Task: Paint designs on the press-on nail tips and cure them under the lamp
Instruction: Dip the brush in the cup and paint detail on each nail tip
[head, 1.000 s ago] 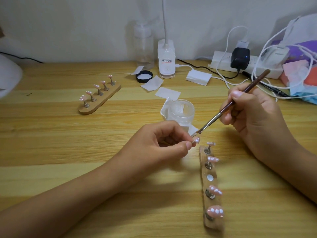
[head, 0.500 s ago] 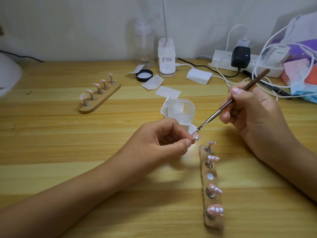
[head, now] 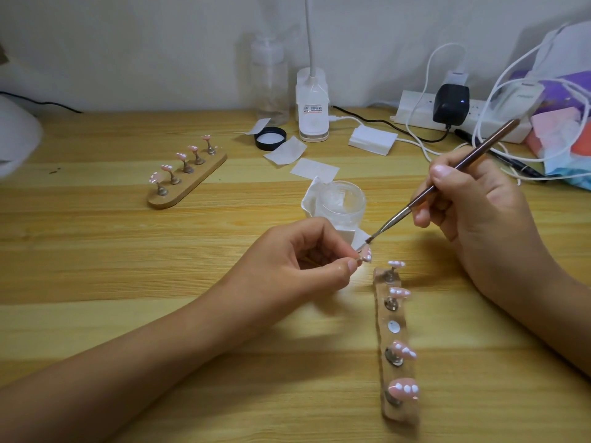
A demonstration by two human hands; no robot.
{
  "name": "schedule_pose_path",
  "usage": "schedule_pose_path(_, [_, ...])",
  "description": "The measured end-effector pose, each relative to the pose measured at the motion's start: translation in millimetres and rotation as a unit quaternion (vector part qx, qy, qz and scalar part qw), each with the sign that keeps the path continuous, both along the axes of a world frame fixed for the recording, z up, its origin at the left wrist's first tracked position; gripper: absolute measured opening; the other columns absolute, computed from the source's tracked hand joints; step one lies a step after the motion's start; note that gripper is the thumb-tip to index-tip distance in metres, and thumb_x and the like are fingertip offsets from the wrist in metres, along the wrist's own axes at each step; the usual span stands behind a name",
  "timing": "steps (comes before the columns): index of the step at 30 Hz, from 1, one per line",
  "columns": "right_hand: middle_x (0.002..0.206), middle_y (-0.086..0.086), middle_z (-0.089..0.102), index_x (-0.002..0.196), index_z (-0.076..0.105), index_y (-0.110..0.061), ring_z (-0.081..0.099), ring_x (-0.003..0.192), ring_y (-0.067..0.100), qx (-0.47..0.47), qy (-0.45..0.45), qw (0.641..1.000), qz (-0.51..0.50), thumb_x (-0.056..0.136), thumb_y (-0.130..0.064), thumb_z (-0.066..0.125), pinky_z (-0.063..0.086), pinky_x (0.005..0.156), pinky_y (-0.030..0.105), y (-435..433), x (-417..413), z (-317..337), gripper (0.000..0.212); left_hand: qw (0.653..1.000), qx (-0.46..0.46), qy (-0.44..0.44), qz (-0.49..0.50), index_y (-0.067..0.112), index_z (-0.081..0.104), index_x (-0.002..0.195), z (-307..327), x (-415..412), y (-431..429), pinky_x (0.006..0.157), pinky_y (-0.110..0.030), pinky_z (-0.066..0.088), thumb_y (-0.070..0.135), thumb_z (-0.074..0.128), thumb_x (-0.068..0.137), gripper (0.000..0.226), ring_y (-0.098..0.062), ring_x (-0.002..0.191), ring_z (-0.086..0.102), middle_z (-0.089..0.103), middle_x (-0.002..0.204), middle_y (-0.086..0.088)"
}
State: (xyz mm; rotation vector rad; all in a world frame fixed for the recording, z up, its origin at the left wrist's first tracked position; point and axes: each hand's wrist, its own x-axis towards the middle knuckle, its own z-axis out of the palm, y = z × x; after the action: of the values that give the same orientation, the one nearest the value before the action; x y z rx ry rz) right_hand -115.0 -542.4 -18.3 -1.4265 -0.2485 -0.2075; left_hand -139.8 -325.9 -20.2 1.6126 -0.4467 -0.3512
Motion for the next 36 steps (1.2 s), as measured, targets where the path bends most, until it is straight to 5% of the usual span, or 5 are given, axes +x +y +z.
schedule_pose_path(16, [0.067,-0.001,0.060,0.088,0.054,-0.018,0.060,0.058,0.014,0.005,-0.005,1.000,0.021,0.092,-0.019,0.051,0.051,0.061,0.021,-0.1,0.4,-1.3,0.005,1.000,-0.004,0.007,0.003,0.021,0.066,0.072,0.5,-0.1,0.0,0.057,-0.010,0.043,0.015,0.068,0.077,0.008,0.002,0.058,0.056,0.065,0.064,0.011])
schedule_pose_path(19, [0.065,-0.001,0.059,0.088,0.051,-0.016,0.059,0.056,0.013,0.029,-0.006,0.999,0.037,0.092,-0.016,0.048,0.050,0.060,0.020,0.0,-1.0,0.8,0.006,1.000,-0.003,0.009,0.008,0.024,0.068,0.070,0.2,-0.2,-0.3,0.059,-0.012,0.045,0.017,0.069,0.076,0.010,-0.001,0.063,0.058,0.070,0.075,-0.003])
schedule_pose_path(23, [0.067,-0.001,0.060,0.087,0.051,-0.016,0.059,0.057,0.013,0.014,-0.011,0.997,0.072,0.093,-0.015,0.046,0.051,0.059,0.020,1.3,-3.8,2.3,0.008,1.000,0.004,0.004,0.008,0.023,0.066,0.071,0.5,0.0,-0.6,0.058,-0.011,0.044,0.016,0.068,0.076,0.009,0.002,0.059,0.056,0.064,0.064,0.011])
schedule_pose_path(27, [0.068,0.000,0.059,0.087,0.052,-0.016,0.059,0.057,0.013,0.000,-0.006,0.999,0.045,0.092,-0.017,0.048,0.051,0.061,0.021,1.8,-2.2,1.3,0.006,1.000,-0.001,0.007,0.013,0.023,0.067,0.069,-0.3,0.1,-0.4,0.058,-0.012,0.044,0.016,0.069,0.075,0.010,0.000,0.060,0.057,0.069,0.071,0.001])
schedule_pose_path(36, [0.065,-0.002,0.060,0.087,0.050,-0.014,0.059,0.058,0.012,0.028,0.000,0.997,0.066,0.093,-0.014,0.044,0.050,0.059,0.020,1.4,-4.3,2.9,0.008,1.000,0.002,0.004,0.010,0.024,0.066,0.071,-1.2,0.5,0.0,0.057,-0.011,0.043,0.016,0.068,0.076,0.010,0.001,0.058,0.056,0.065,0.065,0.011])
